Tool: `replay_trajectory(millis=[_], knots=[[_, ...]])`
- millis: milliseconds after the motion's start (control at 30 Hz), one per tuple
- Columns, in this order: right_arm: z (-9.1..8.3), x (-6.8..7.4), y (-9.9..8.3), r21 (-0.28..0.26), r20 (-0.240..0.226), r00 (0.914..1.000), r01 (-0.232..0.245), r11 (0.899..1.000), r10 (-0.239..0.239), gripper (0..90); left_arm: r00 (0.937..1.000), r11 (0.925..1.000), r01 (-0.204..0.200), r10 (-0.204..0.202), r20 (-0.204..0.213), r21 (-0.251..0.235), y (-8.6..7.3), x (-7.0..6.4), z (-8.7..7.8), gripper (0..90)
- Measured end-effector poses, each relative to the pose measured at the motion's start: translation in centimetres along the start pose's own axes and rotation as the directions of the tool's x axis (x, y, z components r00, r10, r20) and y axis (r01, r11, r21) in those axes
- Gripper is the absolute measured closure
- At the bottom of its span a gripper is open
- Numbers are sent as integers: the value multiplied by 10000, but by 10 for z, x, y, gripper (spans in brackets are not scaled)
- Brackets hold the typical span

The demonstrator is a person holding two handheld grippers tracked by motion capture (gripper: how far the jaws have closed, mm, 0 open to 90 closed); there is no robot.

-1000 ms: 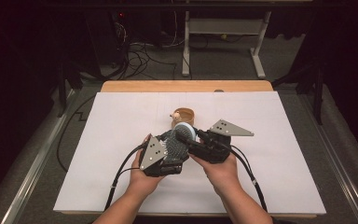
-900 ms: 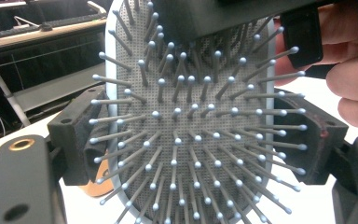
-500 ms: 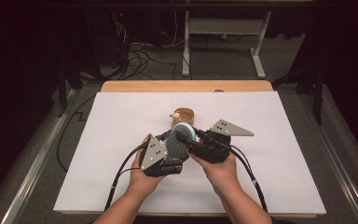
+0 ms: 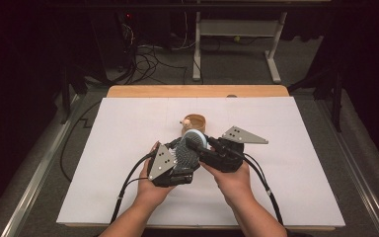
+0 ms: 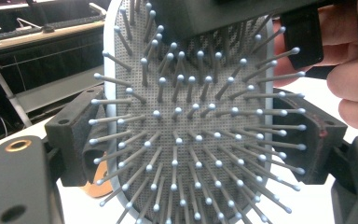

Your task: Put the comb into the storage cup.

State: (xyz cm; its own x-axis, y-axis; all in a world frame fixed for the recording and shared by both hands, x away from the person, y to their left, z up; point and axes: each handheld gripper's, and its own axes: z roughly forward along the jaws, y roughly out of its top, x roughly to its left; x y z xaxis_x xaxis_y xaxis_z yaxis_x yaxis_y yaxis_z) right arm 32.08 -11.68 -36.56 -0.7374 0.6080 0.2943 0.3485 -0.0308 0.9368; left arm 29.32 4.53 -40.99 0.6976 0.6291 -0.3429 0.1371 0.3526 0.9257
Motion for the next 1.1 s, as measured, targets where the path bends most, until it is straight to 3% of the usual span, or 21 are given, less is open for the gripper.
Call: replay_trajectory(millis=[333, 567, 800, 967, 1100], knots=[[2, -1, 0, 5, 33, 10000, -34, 10000, 34, 602, 10000, 10000, 64, -64, -50, 33, 0, 1, 1, 202], [1, 0, 0, 28, 97, 10000, 23, 10000, -23, 602, 9993, 9991, 385, -385, -28, 149, 0, 2, 2, 196], [1, 0, 1, -75, 106, 9999, 34, 10000, -33, 603, 9973, 9971, 731, -732, 11, 198, 1, 5, 2, 149], [-2, -2, 4, -184, 217, 9997, 58, 9998, -54, 602, 9948, 9927, 1015, -1020, 50, 645, 1, 7, 3, 87], [-4, -5, 7, -240, 322, 9995, 61, 9997, -53, 603, 9934, 9909, 1141, -1148, 63, 711, 6, 10, -2, 30]])
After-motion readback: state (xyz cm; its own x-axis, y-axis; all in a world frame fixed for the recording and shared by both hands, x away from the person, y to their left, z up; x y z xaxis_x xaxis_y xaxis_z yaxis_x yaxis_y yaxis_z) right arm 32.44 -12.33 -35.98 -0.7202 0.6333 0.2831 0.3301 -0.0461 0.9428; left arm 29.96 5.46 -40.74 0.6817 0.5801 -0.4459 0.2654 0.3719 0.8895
